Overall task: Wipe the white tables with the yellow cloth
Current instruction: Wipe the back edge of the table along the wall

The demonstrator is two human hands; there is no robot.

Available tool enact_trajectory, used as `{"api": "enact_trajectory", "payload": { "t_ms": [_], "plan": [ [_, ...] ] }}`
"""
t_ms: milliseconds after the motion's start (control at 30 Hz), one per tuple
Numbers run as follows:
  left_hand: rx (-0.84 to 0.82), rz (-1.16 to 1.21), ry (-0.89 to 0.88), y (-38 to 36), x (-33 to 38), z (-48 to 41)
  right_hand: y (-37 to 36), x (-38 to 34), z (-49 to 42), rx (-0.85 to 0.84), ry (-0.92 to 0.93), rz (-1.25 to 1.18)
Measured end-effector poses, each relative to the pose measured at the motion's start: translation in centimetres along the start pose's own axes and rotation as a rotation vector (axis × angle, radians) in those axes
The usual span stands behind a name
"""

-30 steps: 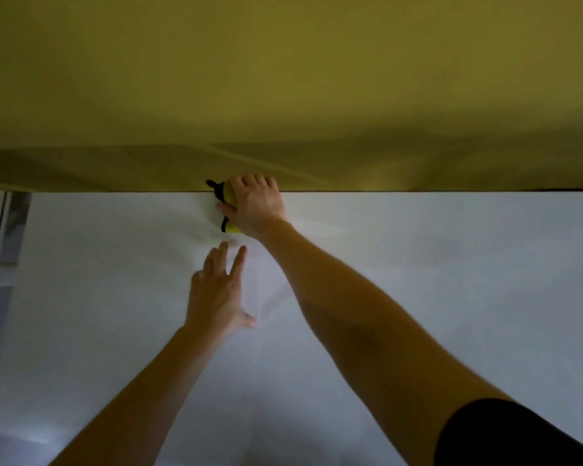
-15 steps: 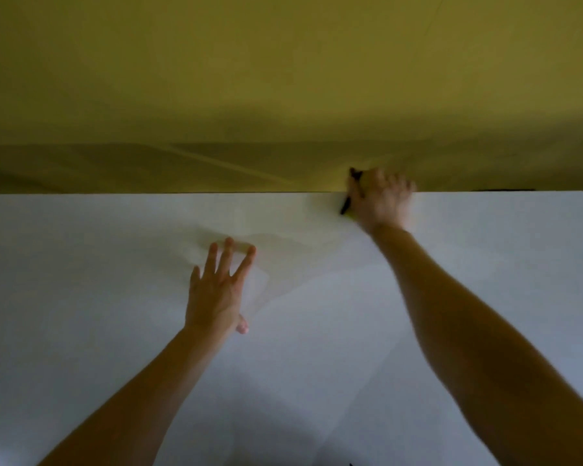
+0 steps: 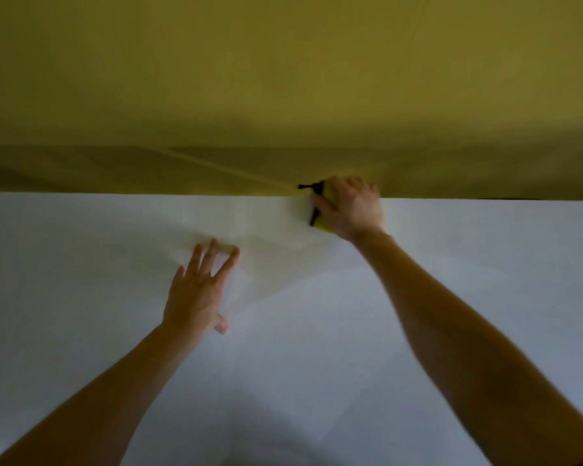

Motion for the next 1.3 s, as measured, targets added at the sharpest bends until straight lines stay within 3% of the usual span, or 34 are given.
{"api": "enact_trajectory", "payload": {
  "t_ms": [100, 200, 300, 467, 567, 667, 767, 867, 967, 1033, 1100, 1233, 1300],
  "plan": [
    [0.014, 0.008, -0.003, -0.2, 0.1, 0.0, 4.9, 10.6, 0.6, 0.024, -0.151, 0.138],
    [0.019, 0.002, -0.006, -0.4, 0.1, -0.2, 5.2, 13.1, 0.8, 0.105, -0.3, 0.243],
    [0.014, 0.016, -0.013, -0.4, 0.0, -0.3, 0.8, 4.8, 0.0, 0.094, -0.295, 0.199],
    [0.031, -0.015, -0.013, -0.7, 0.1, -0.2, -6.2, -16.1, -2.5, -0.27, 0.08, -0.045],
    [0.045, -0.039, -0.014, -0.5, 0.3, -0.1, -7.5, -20.0, -3.1, -0.32, 0.141, -0.044],
    [0.039, -0.017, -0.027, -0.3, 0.3, 0.0, -5.7, -14.1, -2.2, -0.258, 0.139, -0.064],
    [0.029, -0.011, -0.041, -0.1, 0.2, -0.1, -1.2, -1.9, -0.5, -0.037, 0.012, -0.008],
    [0.036, -0.013, -0.045, 0.0, 0.3, 0.0, 4.6, 10.4, 1.4, 0.054, -0.129, 0.115],
    [0.047, -0.006, -0.055, -0.3, 0.1, -0.1, 6.5, 15.9, 2.1, 0.134, -0.273, 0.265],
    [0.049, -0.008, -0.054, -0.4, 0.0, -0.1, 4.3, 13.4, 1.5, 0.182, -0.376, 0.308],
    [0.041, -0.007, -0.057, -0.4, 0.0, -0.1, 1.2, 6.6, 0.6, 0.1, -0.359, 0.245],
    [0.026, -0.036, -0.049, -0.6, 0.2, -0.2, -4.3, -10.2, -0.6, -0.153, -0.027, 0.086],
    [0.024, -0.059, -0.022, -0.7, 0.3, -0.2, -5.7, -15.0, -1.0, -0.221, 0.069, 0.066]
  ]
}}
Point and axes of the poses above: each hand's wrist, its own z-axis away from the middle knuckle, its own y-axis out of the back of the hand, x = y × z, the point moved 1 cm from there along -z, towards the middle knuckle, and after that the axes turned 15 degrees about x, right-handed, at the moved point
